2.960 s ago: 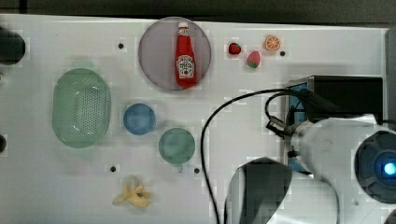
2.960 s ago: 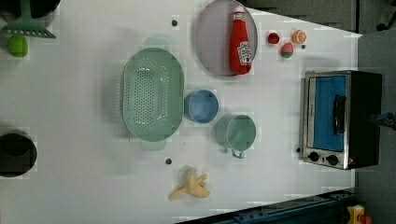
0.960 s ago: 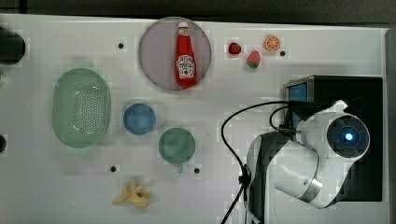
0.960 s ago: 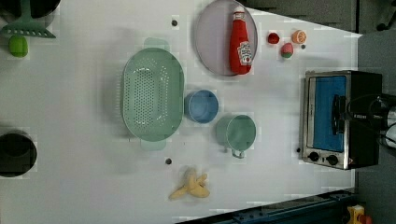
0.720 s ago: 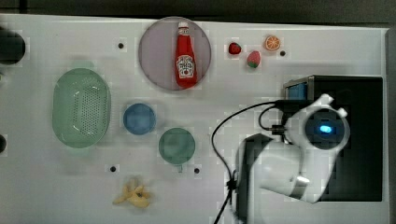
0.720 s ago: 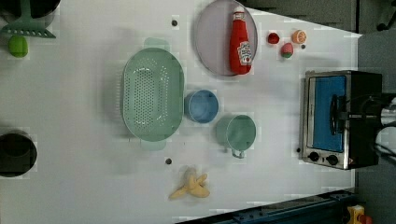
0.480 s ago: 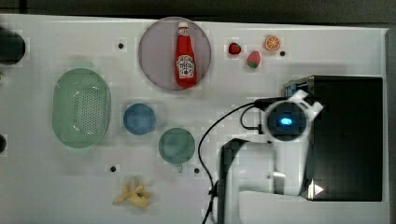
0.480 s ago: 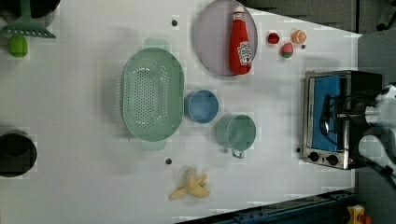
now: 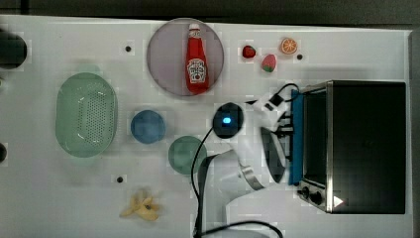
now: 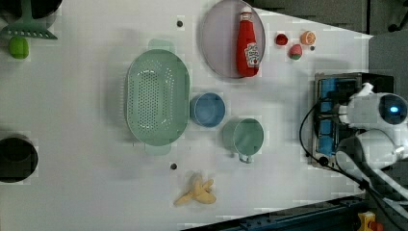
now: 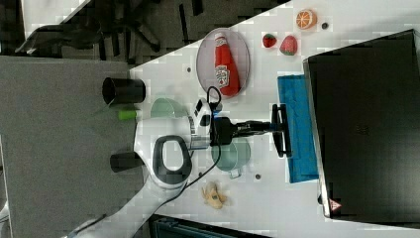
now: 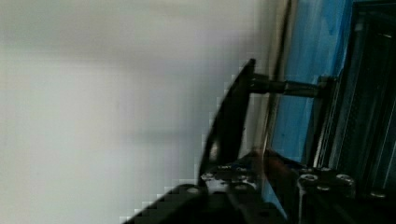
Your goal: Flap open oven.
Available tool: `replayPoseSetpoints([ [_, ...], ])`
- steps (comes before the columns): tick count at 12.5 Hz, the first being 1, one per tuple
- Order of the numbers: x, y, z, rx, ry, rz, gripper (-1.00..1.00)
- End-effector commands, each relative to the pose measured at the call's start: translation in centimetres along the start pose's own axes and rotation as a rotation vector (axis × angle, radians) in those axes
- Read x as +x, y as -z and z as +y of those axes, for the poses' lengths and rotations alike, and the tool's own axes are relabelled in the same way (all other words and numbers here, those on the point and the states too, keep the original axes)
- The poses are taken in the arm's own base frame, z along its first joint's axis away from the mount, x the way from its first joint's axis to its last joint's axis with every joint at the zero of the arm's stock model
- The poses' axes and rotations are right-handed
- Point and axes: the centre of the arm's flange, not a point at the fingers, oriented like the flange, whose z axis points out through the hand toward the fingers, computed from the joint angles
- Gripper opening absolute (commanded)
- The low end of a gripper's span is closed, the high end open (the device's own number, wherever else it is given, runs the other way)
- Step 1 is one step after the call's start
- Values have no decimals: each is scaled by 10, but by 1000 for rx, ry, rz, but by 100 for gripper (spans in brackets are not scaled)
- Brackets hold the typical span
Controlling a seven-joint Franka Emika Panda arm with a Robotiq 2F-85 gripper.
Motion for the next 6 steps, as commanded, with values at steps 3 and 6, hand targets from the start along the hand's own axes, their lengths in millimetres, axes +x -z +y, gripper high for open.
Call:
replayPoseSetpoints([
  [3, -2, -30, -86, -149, -125, -21, -65],
  [6, 1, -42, -116, -235, -150, -18, -65],
])
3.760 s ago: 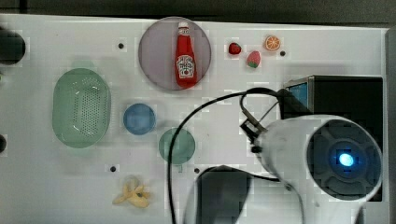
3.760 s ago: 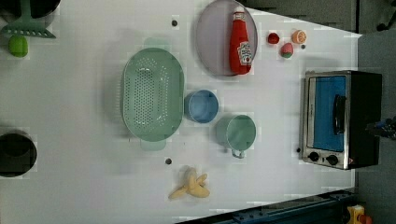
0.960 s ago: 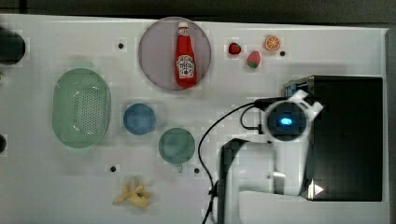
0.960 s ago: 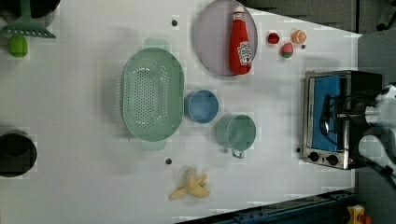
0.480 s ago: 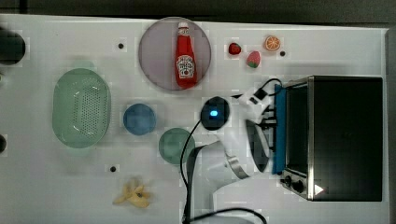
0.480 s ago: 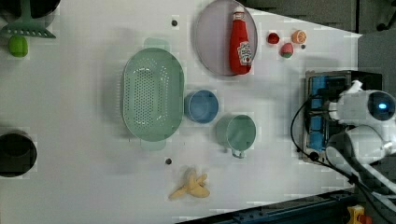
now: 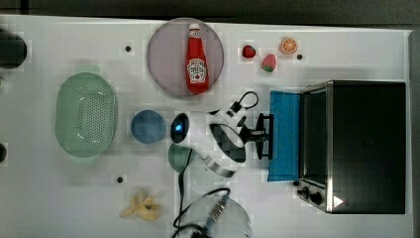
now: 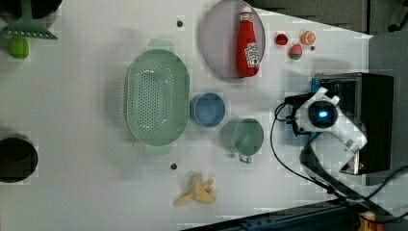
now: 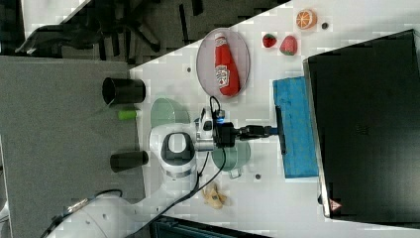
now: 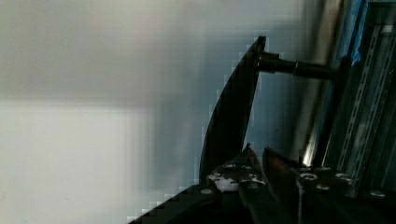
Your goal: Flap open oven.
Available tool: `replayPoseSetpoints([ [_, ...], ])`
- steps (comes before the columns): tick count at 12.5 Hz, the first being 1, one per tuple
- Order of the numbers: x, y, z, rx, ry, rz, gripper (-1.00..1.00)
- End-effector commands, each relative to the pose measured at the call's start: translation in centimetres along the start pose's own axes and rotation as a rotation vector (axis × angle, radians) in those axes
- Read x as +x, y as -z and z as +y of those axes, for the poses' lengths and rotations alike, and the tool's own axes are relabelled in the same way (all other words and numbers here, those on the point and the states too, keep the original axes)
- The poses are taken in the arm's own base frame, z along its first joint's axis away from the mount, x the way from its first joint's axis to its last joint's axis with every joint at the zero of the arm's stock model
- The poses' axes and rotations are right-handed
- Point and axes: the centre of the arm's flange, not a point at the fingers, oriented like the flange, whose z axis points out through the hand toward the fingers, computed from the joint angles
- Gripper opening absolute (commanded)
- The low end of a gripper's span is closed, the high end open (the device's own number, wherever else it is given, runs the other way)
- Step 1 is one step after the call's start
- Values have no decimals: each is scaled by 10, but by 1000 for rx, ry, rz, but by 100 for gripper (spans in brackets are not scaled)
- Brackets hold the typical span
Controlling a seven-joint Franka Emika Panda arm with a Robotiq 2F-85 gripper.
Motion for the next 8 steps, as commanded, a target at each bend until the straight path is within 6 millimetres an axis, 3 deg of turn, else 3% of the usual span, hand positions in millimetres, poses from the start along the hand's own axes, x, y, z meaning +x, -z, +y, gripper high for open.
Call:
replayPoseSetpoints([
  [1, 4, 1, -17, -36, -153, -3, -65],
  [6, 13, -16, -38, -1, -130, 5, -65],
  [8, 18, -9, -30, 28, -164, 27, -65],
])
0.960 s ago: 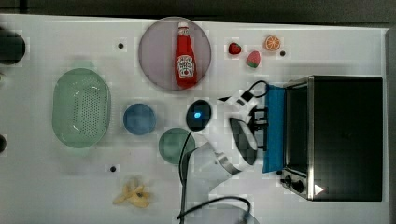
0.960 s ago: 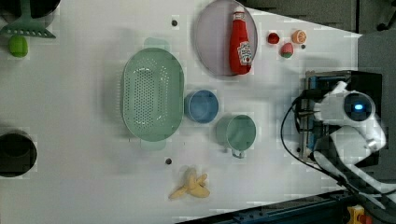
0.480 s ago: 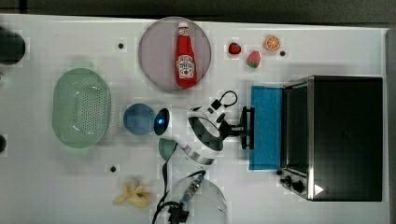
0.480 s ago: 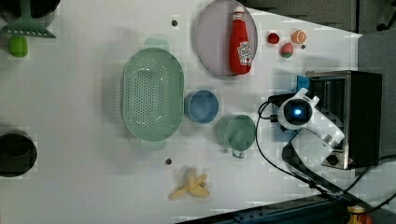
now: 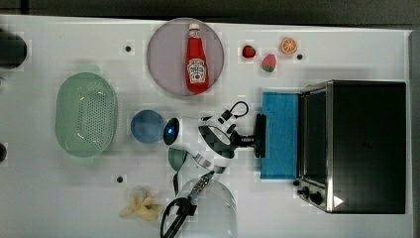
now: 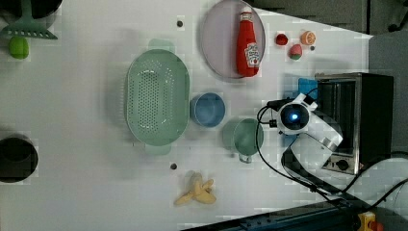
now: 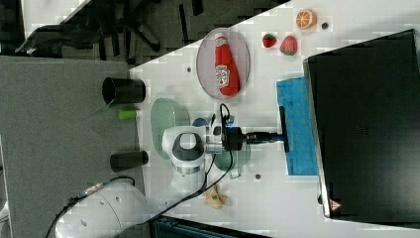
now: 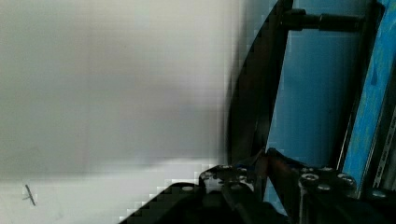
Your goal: Flap open oven.
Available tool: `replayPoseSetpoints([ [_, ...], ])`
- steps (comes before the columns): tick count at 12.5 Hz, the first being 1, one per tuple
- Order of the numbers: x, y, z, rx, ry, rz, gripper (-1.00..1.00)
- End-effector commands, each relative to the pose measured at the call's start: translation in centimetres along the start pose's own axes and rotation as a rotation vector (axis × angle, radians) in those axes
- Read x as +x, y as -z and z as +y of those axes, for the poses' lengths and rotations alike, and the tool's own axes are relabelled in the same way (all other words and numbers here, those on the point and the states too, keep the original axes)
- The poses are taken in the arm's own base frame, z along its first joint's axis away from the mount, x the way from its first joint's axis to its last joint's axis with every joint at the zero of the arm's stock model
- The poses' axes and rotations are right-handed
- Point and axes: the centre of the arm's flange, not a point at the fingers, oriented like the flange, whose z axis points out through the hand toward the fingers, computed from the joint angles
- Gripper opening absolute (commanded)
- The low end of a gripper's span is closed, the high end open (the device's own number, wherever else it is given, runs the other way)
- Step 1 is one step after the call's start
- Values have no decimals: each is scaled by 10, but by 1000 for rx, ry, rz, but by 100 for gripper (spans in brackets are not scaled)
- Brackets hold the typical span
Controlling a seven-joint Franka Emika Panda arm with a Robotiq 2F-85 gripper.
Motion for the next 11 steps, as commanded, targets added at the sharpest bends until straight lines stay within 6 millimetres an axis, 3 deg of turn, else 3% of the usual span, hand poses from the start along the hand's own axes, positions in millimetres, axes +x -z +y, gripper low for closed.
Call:
replayPoseSetpoints([
  [1, 29, 33, 27, 84, -170, 82, -65],
  [3, 39, 74, 67, 201, -357, 89, -65],
  [6, 36, 134, 149, 391, -685, 28, -65],
  [8, 19, 169, 202, 493, -831, -25, -65],
  [11, -12, 235, 265, 615, -947, -59, -65],
])
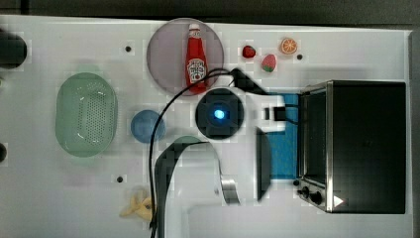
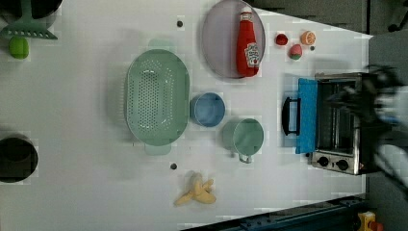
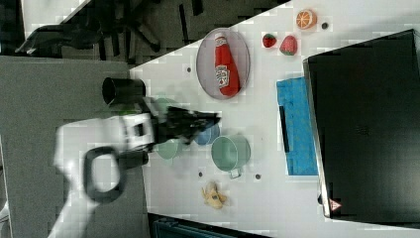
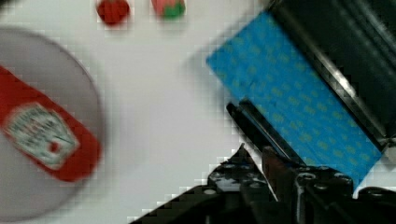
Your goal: Flap open oven.
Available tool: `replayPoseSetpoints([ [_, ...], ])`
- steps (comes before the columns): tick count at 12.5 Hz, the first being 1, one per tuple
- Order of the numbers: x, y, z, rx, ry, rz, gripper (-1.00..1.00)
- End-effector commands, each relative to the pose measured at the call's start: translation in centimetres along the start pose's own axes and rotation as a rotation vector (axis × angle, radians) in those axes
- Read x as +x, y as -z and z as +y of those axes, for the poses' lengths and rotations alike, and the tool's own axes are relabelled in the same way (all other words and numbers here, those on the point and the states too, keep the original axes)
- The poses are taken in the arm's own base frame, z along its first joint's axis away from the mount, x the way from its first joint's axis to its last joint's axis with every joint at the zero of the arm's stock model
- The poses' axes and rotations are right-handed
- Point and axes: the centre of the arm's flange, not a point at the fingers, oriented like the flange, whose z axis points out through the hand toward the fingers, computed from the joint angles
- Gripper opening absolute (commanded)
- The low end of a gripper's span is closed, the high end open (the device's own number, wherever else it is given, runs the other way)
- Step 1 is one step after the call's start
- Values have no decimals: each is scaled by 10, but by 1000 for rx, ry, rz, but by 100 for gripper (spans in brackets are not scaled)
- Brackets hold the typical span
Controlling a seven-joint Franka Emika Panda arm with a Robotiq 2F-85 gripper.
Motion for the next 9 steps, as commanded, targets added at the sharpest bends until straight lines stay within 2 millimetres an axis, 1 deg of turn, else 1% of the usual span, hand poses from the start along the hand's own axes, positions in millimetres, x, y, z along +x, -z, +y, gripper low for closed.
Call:
replayPoseSetpoints([
  [1, 9, 62, 27, 69, -148, -69, -65],
  [2, 8, 89, 36, 89, -179, -109, -65],
  [4, 8, 139, 54, 87, -201, -170, -65],
  [5, 9, 160, 61, 83, -203, -171, -65],
  [6, 10, 176, 65, 90, -205, -167, -65],
  [7, 10, 188, 63, 102, -200, -157, -65],
  [8, 9, 194, 60, 107, -193, -149, -65],
  [9, 6, 194, 56, 105, -185, -150, -65],
])
